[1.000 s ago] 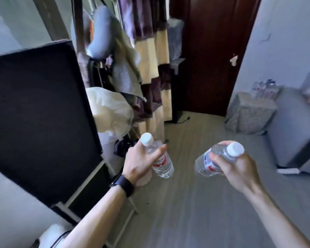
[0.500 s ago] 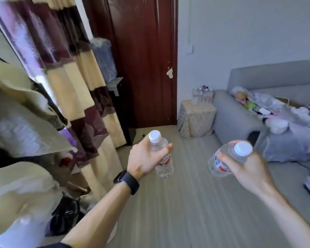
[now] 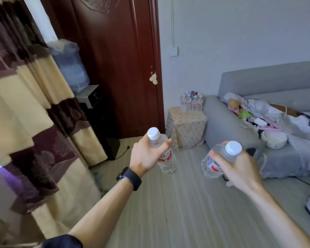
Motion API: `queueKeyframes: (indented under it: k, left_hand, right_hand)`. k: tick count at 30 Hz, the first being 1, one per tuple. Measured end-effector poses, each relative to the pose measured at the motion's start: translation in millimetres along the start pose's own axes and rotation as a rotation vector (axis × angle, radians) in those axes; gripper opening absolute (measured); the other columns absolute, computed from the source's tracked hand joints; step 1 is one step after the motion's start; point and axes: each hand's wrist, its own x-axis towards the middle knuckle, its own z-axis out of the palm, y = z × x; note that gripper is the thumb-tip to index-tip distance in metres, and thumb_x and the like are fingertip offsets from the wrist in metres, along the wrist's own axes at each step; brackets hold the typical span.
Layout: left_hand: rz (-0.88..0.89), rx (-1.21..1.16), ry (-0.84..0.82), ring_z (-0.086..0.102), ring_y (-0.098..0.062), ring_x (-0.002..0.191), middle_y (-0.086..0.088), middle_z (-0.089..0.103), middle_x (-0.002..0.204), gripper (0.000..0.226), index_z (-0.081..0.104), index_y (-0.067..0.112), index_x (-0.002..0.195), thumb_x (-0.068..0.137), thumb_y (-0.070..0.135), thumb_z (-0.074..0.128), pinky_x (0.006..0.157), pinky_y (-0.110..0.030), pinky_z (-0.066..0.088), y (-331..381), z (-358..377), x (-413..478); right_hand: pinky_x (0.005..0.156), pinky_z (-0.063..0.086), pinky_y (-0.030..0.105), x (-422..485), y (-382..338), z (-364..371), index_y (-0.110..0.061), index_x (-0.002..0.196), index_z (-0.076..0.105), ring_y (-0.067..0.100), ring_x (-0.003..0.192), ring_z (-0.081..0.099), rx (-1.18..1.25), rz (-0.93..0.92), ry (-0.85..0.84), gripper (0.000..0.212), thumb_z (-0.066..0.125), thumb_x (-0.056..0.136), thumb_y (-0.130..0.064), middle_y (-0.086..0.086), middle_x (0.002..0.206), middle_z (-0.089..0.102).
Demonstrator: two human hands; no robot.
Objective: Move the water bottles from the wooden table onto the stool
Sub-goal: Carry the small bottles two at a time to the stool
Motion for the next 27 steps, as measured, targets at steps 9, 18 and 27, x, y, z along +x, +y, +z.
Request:
queueKeyframes:
  k: [9,18,27]
  left_hand:
    - [-0.059,0.078,-0.076,0.067,-0.001,0.091,0.023,0.072,0.086,0.046,0.067,0.043,0.093,0.068,0.081,0.06,0.083,-0.028,0.055,-31.2,77.4,180.5]
    - [-0.054,0.118,-0.163,0.068,-0.006,0.091,0.02,0.072,0.088,0.054,0.063,0.041,0.097,0.067,0.086,0.057,0.084,-0.035,0.057,-54.3,143.7,393.5]
    - [-0.086,0.187,-0.256,0.067,-0.01,0.091,0.016,0.07,0.091,0.052,0.061,0.04,0.101,0.07,0.082,0.06,0.081,-0.033,0.056,-66.8,241.5,557.5]
  right_hand:
    - [0.086,0.054,0.04,184.6,21.9,43.9,-0.031,0.106,0.06,0.022,0.098,0.066,-0.054,0.015,-0.029,0.071,0.058,0.057,-0.082,-0.01,0.097,0.072]
    - [0.083,0.054,0.035,369.6,30.4,86.9,-0.026,0.101,0.068,0.014,0.092,0.069,0.017,0.118,0.016,0.065,0.062,0.057,-0.073,-0.011,0.09,0.074]
    - [0.077,0.059,0.045,543.1,85.6,114.1,-0.029,0.102,0.067,0.015,0.088,0.069,0.043,0.21,0.003,0.06,0.068,0.058,-0.07,-0.01,0.091,0.073]
